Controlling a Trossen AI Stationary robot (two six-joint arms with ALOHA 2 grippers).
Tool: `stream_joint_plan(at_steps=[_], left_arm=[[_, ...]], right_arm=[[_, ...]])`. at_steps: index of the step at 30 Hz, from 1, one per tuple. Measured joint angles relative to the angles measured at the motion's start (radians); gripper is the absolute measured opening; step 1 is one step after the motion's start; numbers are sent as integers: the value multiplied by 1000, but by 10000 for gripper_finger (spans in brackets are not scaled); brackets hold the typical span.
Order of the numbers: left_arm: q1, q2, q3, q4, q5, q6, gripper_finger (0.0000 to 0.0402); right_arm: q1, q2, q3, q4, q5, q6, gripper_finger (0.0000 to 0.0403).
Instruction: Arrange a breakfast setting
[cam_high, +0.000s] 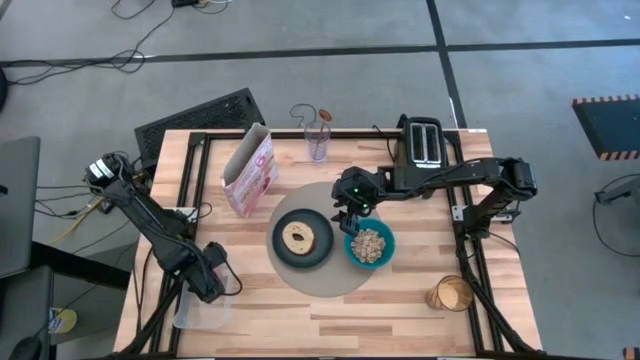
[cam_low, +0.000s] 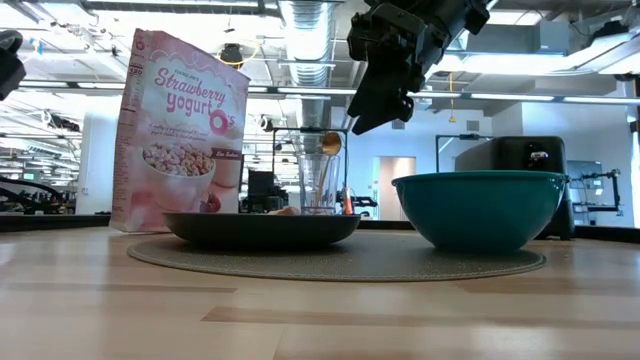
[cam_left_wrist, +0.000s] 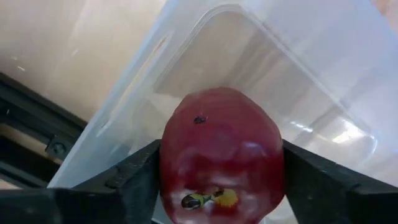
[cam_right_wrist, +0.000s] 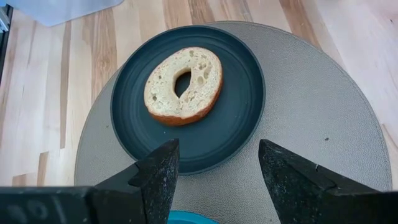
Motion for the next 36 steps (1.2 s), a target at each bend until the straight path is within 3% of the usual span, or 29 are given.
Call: stream_joint_plan(at_steps=[4,13,21,27,36], left_arm=[[0,0,0,-3,8,34,238],[0,0,120,-147,28,79,264],[51,0,369,-243,-79,147,252],[151,31,550,-257,-189,241,252],[374,304,919,-373,-192,528,252]], right_arm=[[0,0,0,0,0,-4,249],[12,-43,68,-63,1,-49,249],[8,-152,87,-115,6,-75,249],[30,-252,86,-174,24,-117,249],[100,-423,86,-370,66,-120,249]])
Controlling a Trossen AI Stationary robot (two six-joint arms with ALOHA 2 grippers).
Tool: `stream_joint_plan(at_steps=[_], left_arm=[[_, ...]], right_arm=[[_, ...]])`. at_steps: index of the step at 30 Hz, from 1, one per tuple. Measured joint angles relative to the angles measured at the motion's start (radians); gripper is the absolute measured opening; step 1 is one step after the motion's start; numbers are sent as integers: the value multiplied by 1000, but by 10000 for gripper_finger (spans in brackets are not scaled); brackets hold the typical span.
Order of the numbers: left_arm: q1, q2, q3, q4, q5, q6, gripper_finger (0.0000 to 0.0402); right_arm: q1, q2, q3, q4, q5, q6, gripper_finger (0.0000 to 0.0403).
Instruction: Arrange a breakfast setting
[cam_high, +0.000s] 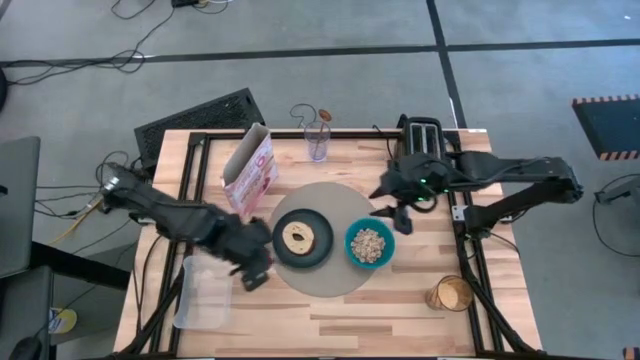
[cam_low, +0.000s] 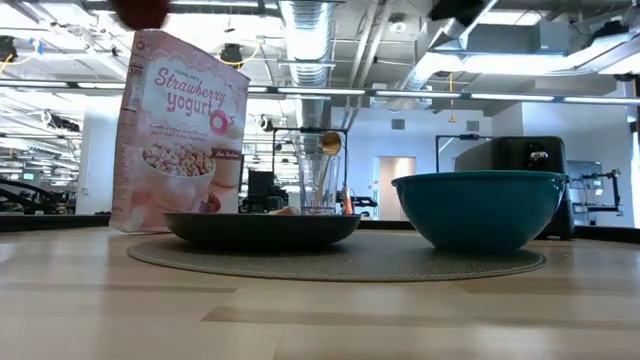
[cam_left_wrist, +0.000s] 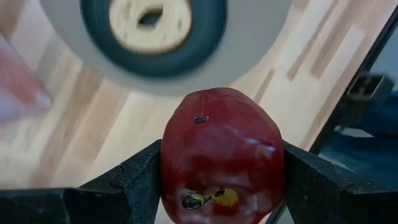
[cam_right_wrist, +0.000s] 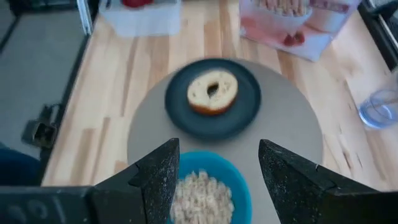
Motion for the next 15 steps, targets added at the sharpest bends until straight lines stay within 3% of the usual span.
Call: stream_joint_plan(at_steps=[8,15], left_arm=[[181,264,367,-82,-5,162,252],[336,390,478,-93,-5,265,252]], right_arm=[[49,-116,-1,-156,79,-1,249],[49,-195,0,-214,126,15,249]])
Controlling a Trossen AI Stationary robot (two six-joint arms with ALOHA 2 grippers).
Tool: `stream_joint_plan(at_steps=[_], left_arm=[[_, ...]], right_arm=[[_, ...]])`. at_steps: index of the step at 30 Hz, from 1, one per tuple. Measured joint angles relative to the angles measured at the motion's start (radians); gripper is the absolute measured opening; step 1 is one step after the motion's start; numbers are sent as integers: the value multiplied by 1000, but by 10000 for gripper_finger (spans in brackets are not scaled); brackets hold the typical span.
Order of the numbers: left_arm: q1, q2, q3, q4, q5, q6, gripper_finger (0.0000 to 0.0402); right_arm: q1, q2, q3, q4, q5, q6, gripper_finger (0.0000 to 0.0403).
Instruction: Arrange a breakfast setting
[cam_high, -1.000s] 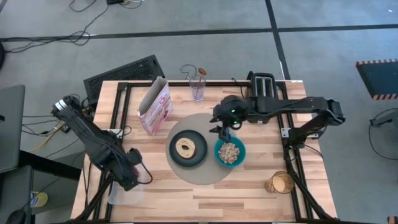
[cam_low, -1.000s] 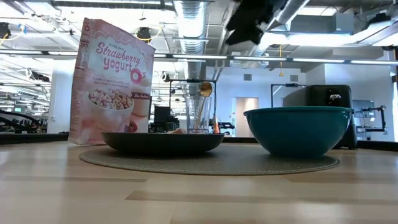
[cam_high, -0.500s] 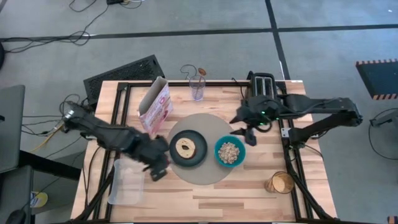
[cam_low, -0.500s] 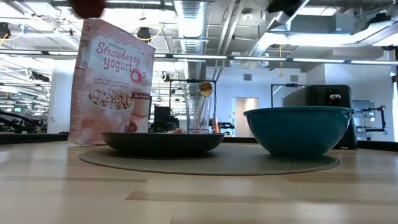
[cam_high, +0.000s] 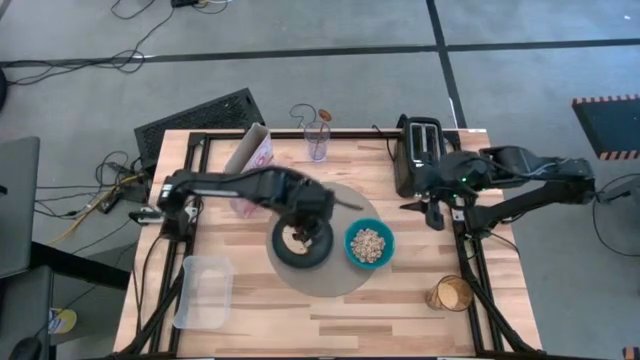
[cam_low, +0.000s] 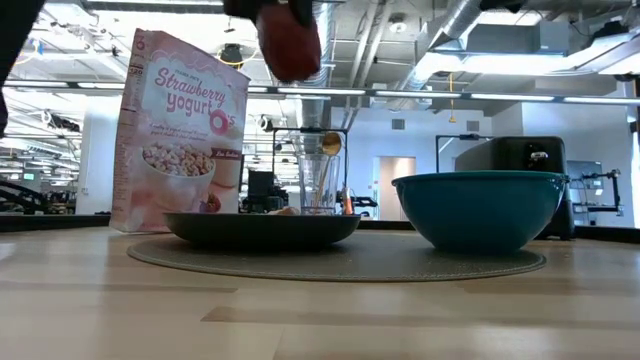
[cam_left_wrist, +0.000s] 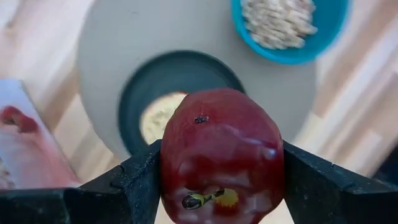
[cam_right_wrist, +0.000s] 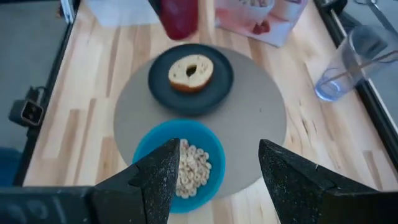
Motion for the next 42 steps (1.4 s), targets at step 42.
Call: stream_joint_plan(at_steps=[42], left_arm=[[299,180,-217,310,59,115,252]], right_arm=[[-6,-43,-1,-130,157,113,249]])
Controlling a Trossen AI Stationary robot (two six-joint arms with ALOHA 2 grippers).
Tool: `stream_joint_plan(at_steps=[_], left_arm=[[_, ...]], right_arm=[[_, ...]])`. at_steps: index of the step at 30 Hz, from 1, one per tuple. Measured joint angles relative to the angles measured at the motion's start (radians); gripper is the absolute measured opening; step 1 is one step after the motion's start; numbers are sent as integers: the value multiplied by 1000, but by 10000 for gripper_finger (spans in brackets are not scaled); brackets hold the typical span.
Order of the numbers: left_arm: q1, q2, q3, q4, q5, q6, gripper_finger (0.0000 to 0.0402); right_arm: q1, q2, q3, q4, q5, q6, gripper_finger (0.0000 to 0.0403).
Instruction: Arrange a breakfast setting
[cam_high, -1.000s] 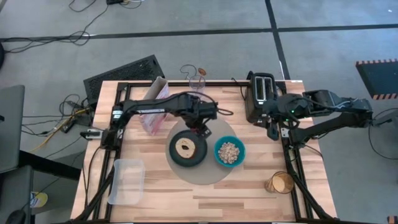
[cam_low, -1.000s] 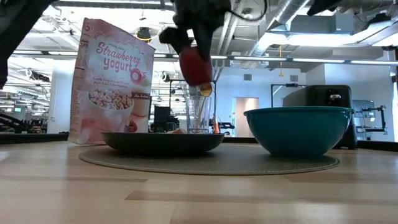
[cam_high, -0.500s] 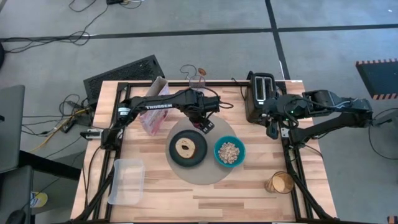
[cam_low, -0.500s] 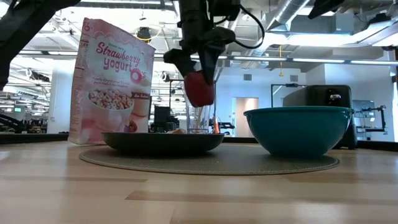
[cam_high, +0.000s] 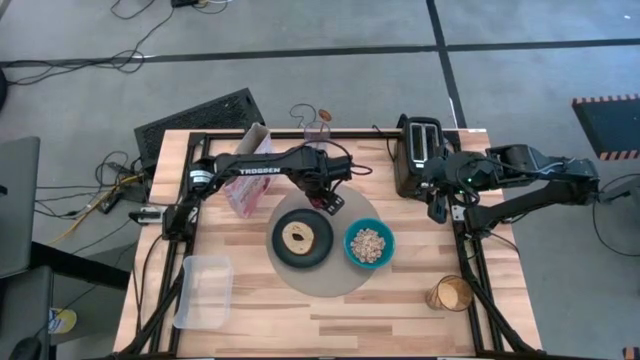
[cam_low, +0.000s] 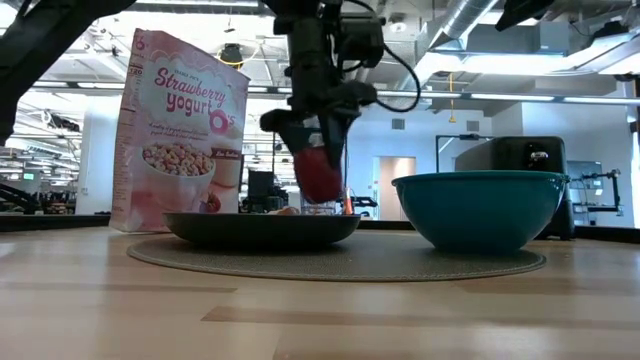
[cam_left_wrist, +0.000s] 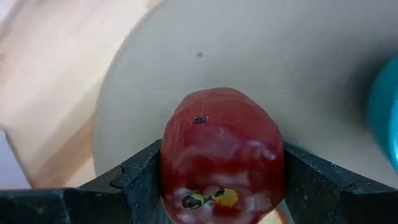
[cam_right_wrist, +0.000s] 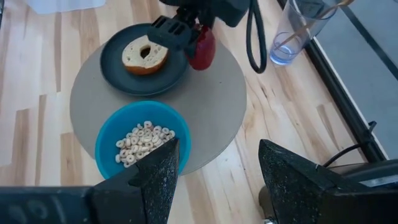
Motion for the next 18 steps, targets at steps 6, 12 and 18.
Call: stream_joint_plan(at_steps=[6,12,18], left_arm=[[9,1,-65,53,4,-8,252],[16,0,-104,100,26,-9,252],[24,16,-104,127,24,-5,252]], right_arm=[[0,0,0,0,20,14,249],[0,0,0,0,20,14,249],[0,0,0,7,37,14,249]])
